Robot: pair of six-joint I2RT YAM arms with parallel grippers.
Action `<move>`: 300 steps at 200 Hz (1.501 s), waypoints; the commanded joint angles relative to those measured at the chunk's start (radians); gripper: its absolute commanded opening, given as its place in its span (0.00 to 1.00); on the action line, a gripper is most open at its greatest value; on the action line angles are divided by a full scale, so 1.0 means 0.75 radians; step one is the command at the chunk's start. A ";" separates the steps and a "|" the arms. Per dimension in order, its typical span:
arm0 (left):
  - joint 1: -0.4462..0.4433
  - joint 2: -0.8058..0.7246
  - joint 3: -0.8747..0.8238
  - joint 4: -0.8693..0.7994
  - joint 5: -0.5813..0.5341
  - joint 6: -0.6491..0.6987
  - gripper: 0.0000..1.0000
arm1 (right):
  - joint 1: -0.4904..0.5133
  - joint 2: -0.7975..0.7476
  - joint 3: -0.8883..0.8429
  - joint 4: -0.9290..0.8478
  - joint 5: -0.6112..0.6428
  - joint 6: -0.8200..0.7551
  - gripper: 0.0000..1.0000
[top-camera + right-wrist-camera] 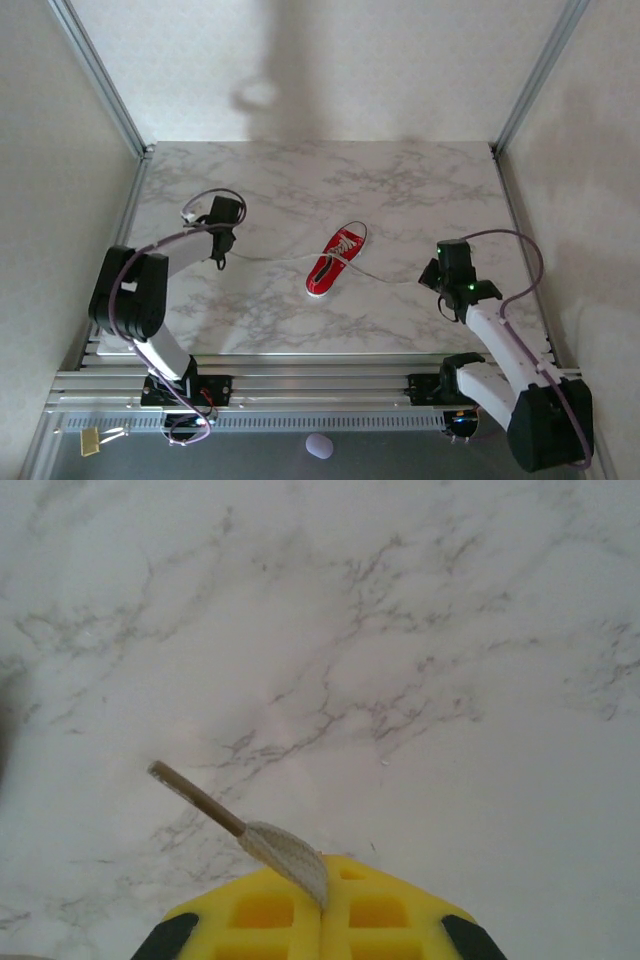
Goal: Tie the shoes
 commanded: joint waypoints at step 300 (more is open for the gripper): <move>-0.754 -0.232 -0.301 1.112 1.085 1.019 0.82 | 0.076 0.135 0.683 0.446 -0.860 0.323 0.00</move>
